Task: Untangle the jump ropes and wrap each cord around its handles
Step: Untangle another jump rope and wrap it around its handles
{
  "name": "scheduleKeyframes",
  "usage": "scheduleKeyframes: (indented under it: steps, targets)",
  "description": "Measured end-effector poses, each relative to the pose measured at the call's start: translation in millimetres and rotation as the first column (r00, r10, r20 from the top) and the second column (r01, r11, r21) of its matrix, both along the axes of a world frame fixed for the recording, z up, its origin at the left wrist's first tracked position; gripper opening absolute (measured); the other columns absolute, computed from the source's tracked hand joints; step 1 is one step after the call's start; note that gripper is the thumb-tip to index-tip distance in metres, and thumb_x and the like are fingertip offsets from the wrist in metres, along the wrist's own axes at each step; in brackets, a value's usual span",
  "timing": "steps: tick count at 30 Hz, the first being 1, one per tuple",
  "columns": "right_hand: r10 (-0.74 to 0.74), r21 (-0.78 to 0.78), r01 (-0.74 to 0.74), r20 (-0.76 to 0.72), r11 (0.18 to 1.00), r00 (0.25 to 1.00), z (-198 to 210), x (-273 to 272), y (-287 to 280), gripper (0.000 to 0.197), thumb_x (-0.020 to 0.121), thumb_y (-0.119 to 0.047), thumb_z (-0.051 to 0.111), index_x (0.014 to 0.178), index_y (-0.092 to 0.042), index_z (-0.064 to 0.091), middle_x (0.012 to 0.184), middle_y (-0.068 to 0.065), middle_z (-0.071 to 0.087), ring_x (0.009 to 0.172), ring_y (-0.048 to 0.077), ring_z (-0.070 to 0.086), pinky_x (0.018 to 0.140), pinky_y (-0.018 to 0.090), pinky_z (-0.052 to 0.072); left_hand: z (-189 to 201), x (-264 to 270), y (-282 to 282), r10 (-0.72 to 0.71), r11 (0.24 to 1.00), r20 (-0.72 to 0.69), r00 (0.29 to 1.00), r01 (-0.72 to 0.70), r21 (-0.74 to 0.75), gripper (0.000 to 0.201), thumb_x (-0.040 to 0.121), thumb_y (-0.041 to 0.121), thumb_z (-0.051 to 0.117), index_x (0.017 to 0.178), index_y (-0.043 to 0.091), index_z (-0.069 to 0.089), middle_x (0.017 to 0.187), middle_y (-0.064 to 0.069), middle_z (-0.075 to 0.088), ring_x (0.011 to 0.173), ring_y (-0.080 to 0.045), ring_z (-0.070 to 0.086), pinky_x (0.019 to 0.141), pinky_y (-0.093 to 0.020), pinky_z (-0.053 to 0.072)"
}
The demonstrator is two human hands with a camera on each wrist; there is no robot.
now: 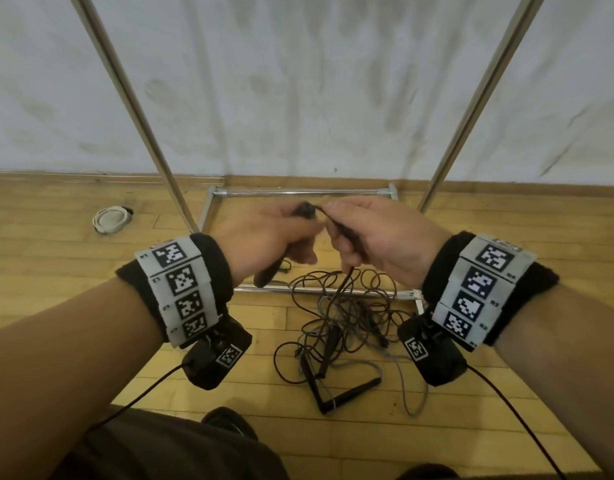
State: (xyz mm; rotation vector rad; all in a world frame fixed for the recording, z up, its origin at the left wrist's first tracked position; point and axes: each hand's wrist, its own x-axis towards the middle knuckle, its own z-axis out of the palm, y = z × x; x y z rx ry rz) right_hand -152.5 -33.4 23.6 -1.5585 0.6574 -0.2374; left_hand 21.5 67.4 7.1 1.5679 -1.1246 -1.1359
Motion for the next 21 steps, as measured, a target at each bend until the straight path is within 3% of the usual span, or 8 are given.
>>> scheduleKeyframes:
  steps: [3, 6, 10, 11, 13, 16, 19, 21]
  targets:
    - [0.059, -0.130, -0.065, -0.045, 0.989, 0.997, -6, -6, -9, 0.040, 0.104, -0.044, 0.050, 0.086, -0.010, 0.062, 0.062, -0.001, 0.049, 0.055, 0.015, 0.048, 0.063, 0.029, 0.055, 13, 8, -7, 0.207, 0.961, -0.263, 0.942, -0.247, -0.127, 0.016, 0.097, 0.021, 0.065, 0.082, 0.017, 0.069, 0.068, 0.000, 0.060, 0.062, -0.022, 0.061, 0.065, -0.036, 0.056]
    - [0.092, -0.234, -0.140, -0.205, 0.962, 0.974, -26, -15, -15, 0.046, 0.103, -0.053, 0.044, 0.082, -0.016, 0.062, 0.059, -0.005, 0.056, 0.055, 0.011, 0.055, 0.069, 0.029, 0.056, 36, 21, -9, 0.265, 0.907, -0.537, 0.801, -0.396, -0.143, 0.018, 0.098, 0.018, 0.059, 0.080, 0.015, 0.059, 0.068, 0.002, 0.049, 0.056, -0.015, 0.047, 0.055, -0.030, 0.047]
    - [0.151, -0.235, -0.305, -0.508, 0.923, 0.848, -69, -35, -22, 0.052, 0.105, -0.055, 0.035, 0.089, -0.015, 0.063, 0.064, -0.004, 0.064, 0.061, 0.011, 0.063, 0.080, 0.035, 0.054, 66, 49, -2, 0.336, 0.810, -0.675, 0.657, -0.567, -0.149, 0.025, 0.099, 0.022, 0.056, 0.075, 0.018, 0.057, 0.072, 0.003, 0.054, 0.054, -0.012, 0.047, 0.052, -0.026, 0.044]
    - [0.156, -0.208, -0.320, -0.561, 0.924, 0.813, -79, -40, -23, 0.051, 0.107, -0.053, 0.035, 0.089, -0.015, 0.063, 0.063, -0.004, 0.064, 0.061, 0.011, 0.063, 0.081, 0.036, 0.053, 69, 54, 1, 0.362, 0.794, -0.666, 0.653, -0.590, -0.147, 0.024, 0.099, 0.022, 0.057, 0.076, 0.018, 0.059, 0.074, 0.002, 0.059, 0.055, -0.012, 0.049, 0.053, -0.025, 0.045]
    - [0.125, -0.213, -0.320, -0.621, 0.923, 0.774, -92, -48, -23, 0.047, 0.109, -0.047, 0.035, 0.086, -0.015, 0.062, 0.061, -0.003, 0.063, 0.058, 0.010, 0.063, 0.076, 0.033, 0.053, 66, 57, 3, 0.417, 0.798, -0.570, 0.708, -0.586, -0.144, 0.010, 0.097, 0.020, 0.064, 0.091, 0.013, 0.066, 0.088, -0.003, 0.075, 0.055, -0.010, 0.054, 0.054, -0.024, 0.048]
    - [0.051, -0.292, -0.306, -0.642, 0.906, 0.765, -84, -40, -19, 0.046, 0.109, -0.044, 0.036, 0.085, -0.015, 0.062, 0.059, -0.004, 0.057, 0.049, 0.007, 0.054, 0.062, 0.024, 0.048, 42, 45, 1, 0.392, 0.875, -0.349, 0.851, -0.462, -0.146, 0.023, 0.094, 0.017, 0.071, 0.113, 0.003, 0.072, 0.115, -0.010, 0.080, 0.054, -0.011, 0.059, 0.053, -0.025, 0.053]
    - [0.045, -0.375, -0.319, -0.584, 0.870, 0.811, -48, -20, -11, 0.043, 0.107, -0.046, 0.039, 0.090, -0.018, 0.067, 0.064, -0.007, 0.058, 0.058, 0.010, 0.059, 0.074, 0.037, 0.054, 22, 24, -1, 0.186, 0.974, -0.096, 0.978, -0.196, -0.113, 0.023, 0.096, 0.016, 0.069, 0.117, 0.018, 0.078, 0.121, -0.001, 0.079, 0.055, -0.015, 0.065, 0.055, -0.026, 0.055]
    - [0.052, -0.376, -0.257, -0.476, 0.890, 0.878, -22, -10, -5, 0.036, 0.105, -0.043, 0.046, 0.090, -0.020, 0.069, 0.061, -0.010, 0.056, 0.056, 0.009, 0.058, 0.075, 0.040, 0.055, 12, 12, -3, 0.000, 1.000, 0.074, 0.997, 0.000, 0.002, 0.030, 0.092, 0.027, 0.068, 0.121, 0.030, 0.075, 0.105, 0.004, 0.081, 0.055, -0.015, 0.065, 0.057, -0.029, 0.053]
